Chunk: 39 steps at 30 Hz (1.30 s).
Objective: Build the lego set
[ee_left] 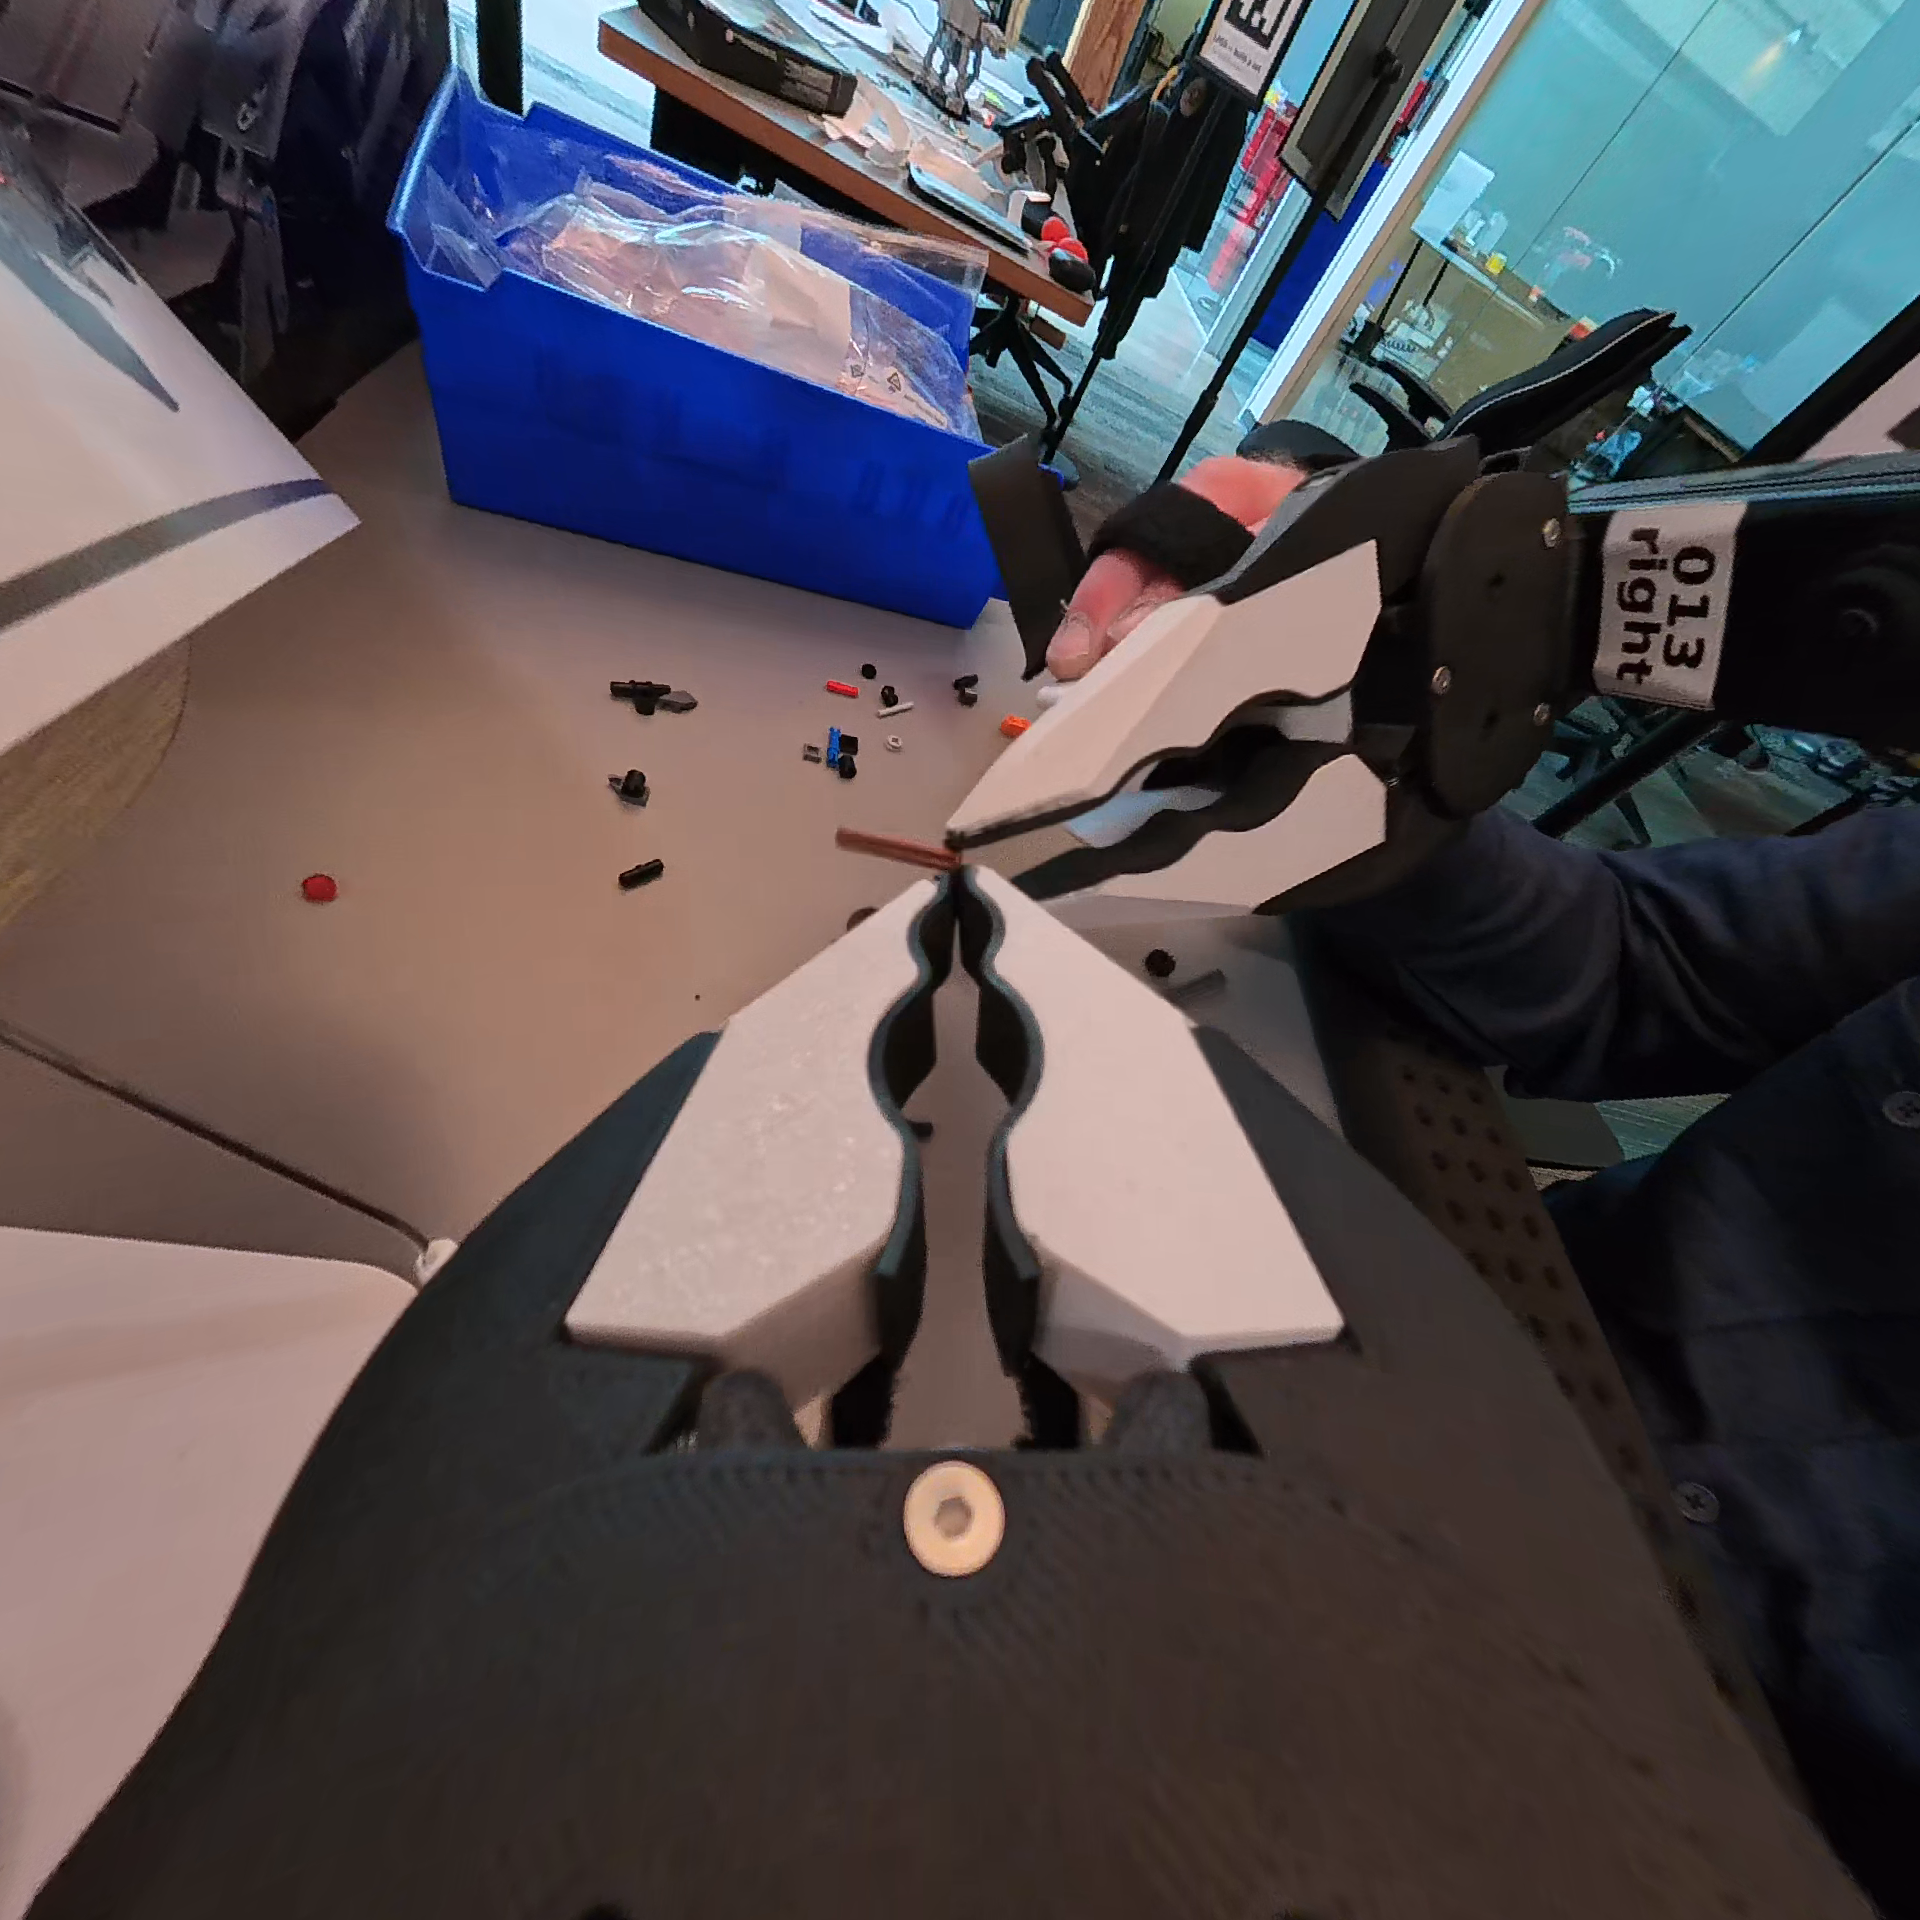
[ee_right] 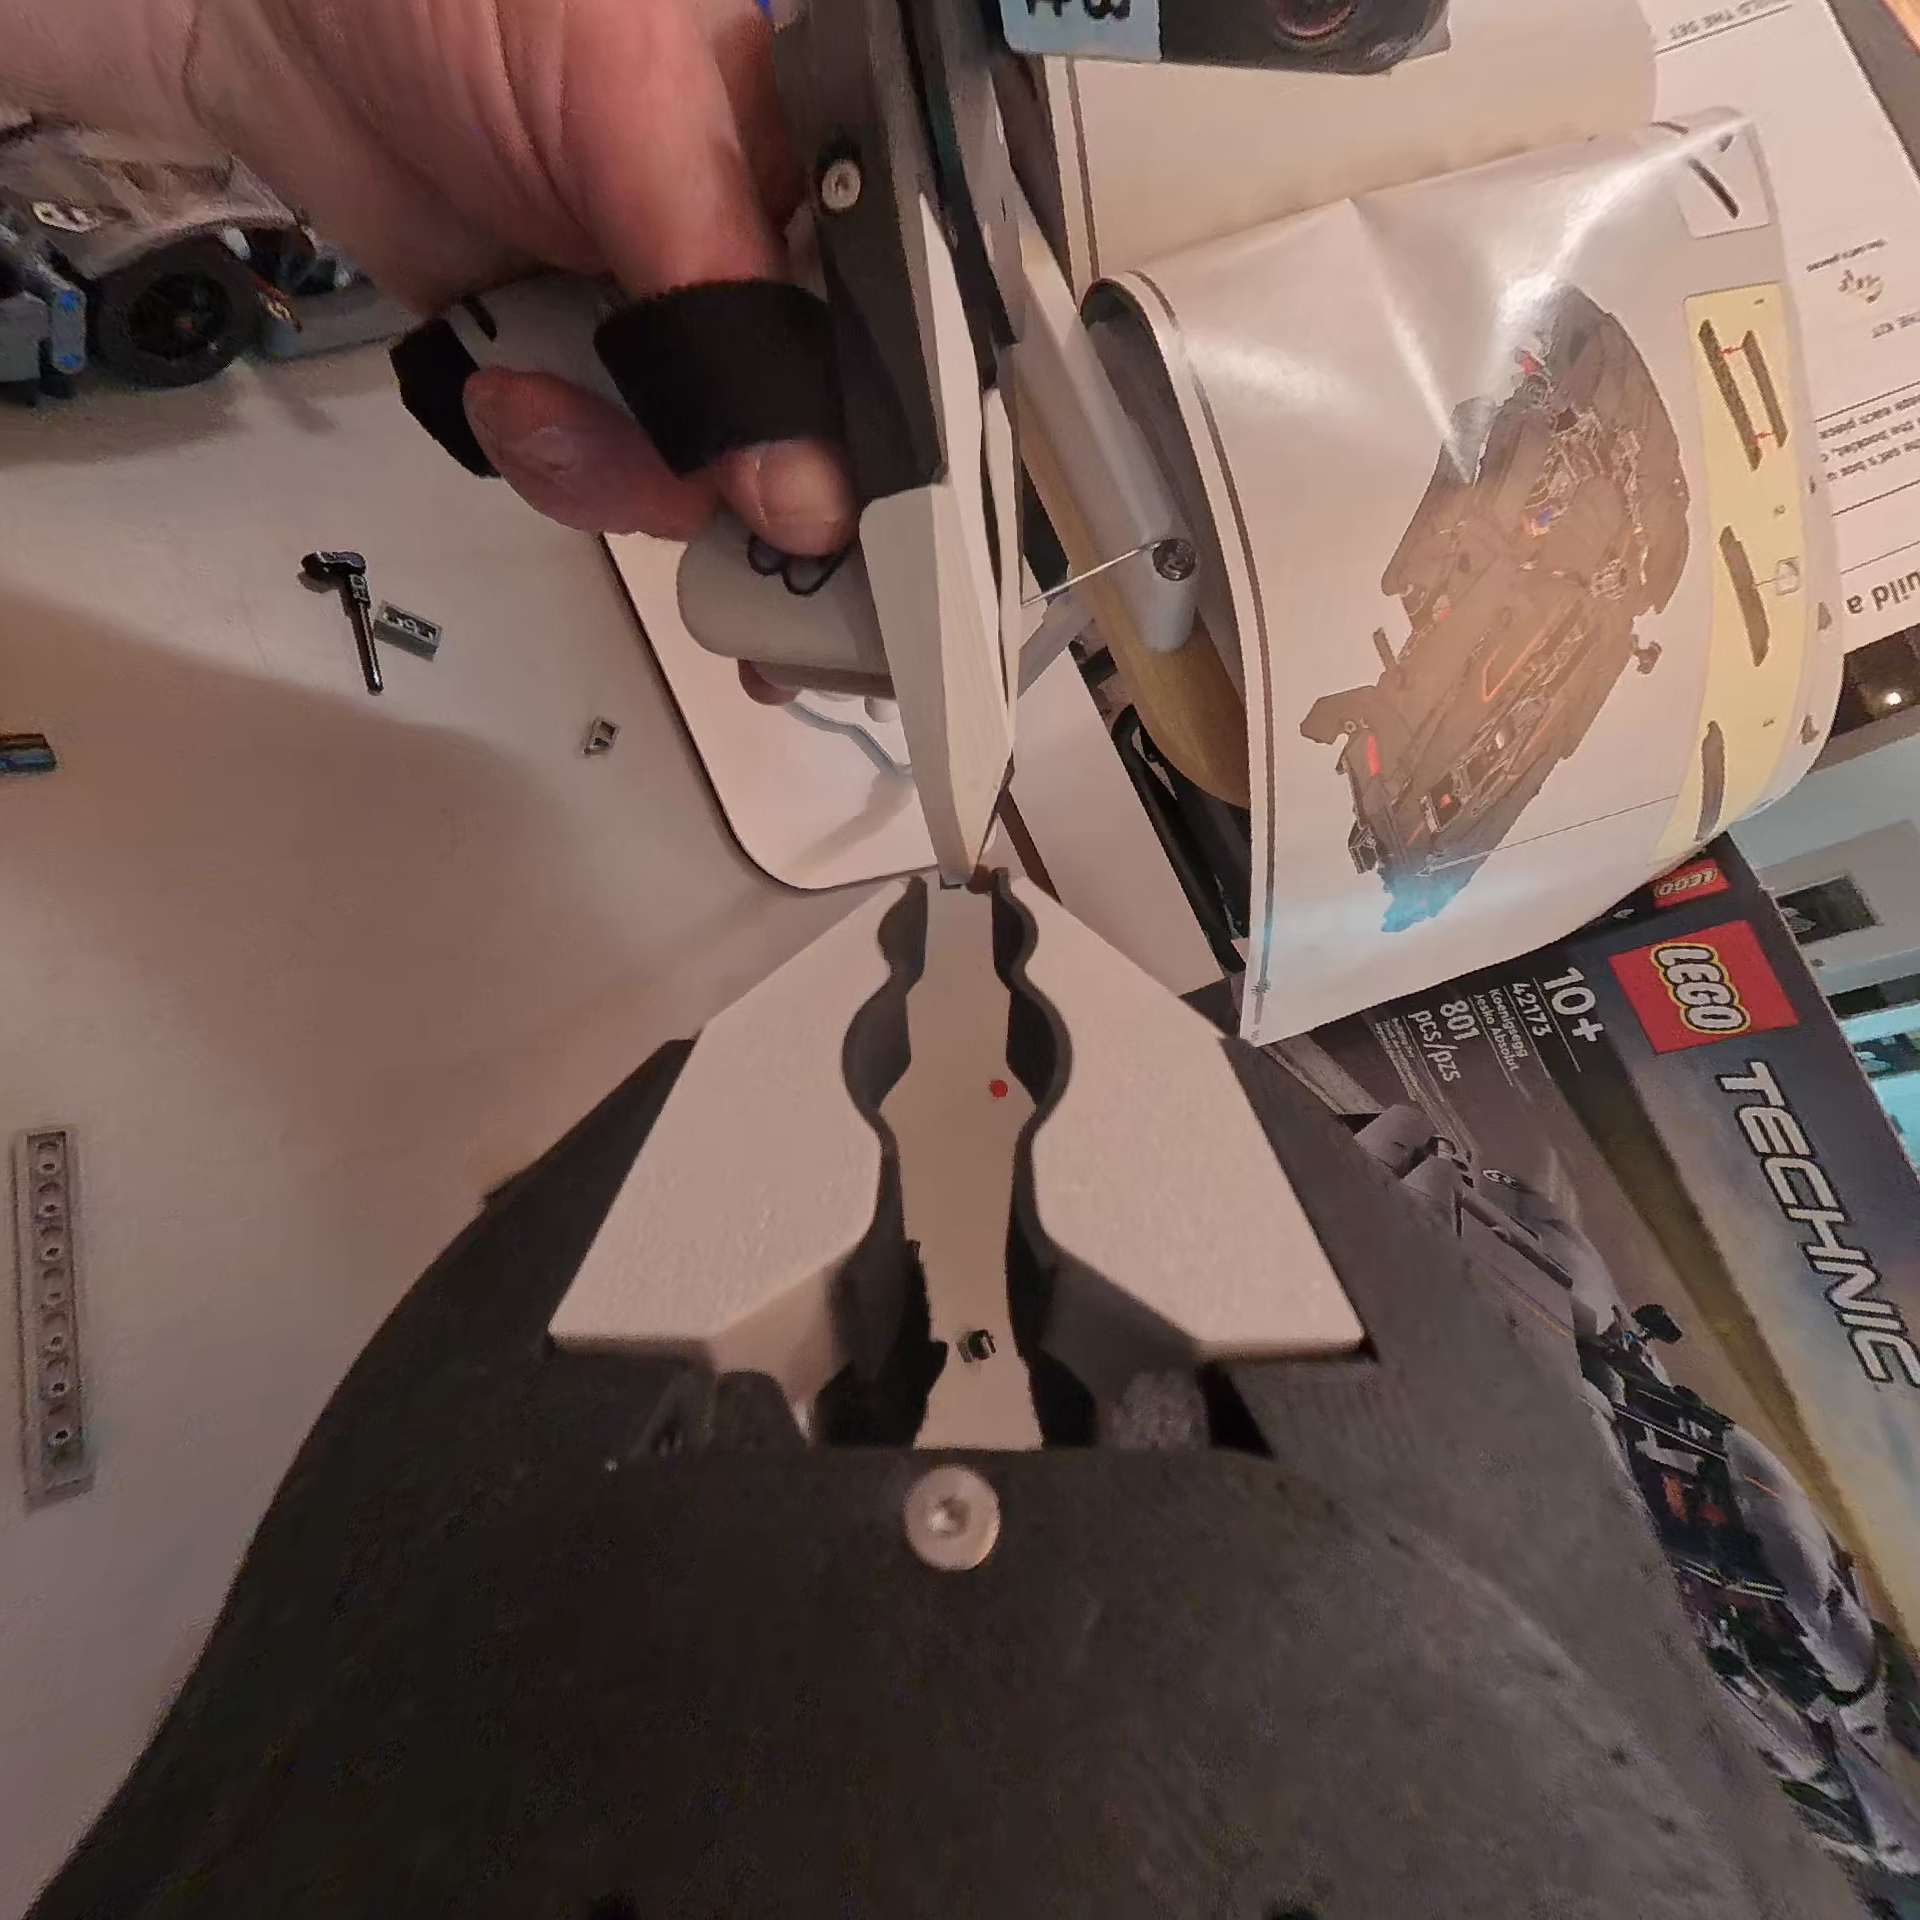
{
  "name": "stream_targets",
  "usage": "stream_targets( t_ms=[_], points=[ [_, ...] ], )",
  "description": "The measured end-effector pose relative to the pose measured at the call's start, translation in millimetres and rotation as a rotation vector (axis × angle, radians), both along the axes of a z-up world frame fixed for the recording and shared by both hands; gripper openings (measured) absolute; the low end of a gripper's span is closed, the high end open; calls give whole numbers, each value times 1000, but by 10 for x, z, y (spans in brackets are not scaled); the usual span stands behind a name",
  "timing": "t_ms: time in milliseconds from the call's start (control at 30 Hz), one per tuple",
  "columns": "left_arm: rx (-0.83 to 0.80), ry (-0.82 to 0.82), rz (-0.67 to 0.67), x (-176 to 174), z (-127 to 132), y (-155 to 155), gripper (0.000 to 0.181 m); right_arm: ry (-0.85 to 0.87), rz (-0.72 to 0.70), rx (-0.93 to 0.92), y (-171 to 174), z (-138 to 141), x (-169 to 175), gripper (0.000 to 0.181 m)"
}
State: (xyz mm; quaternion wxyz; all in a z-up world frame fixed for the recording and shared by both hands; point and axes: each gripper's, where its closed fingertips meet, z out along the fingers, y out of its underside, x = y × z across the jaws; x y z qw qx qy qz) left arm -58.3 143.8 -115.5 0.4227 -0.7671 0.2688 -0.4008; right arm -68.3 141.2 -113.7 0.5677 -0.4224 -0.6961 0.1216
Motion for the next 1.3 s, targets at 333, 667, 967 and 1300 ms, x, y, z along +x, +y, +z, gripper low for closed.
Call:
stream_targets(
  t_ms=[333,667,967,1300],
  points=[
    [4,0,-30,46,6,-36,0,5,22,-26,-27,16,25,7],
    [4,8,-26,13,-9,-33,0,30,51,-70,-37,63,77,9],
    [-2,24,-19,-28,-25,-38,0,53,38,-154,90,93,230,10],
    [-66,100,-78,35,-210,-127,0,-240,63,-396,83,-547,422,12]
  ],
)
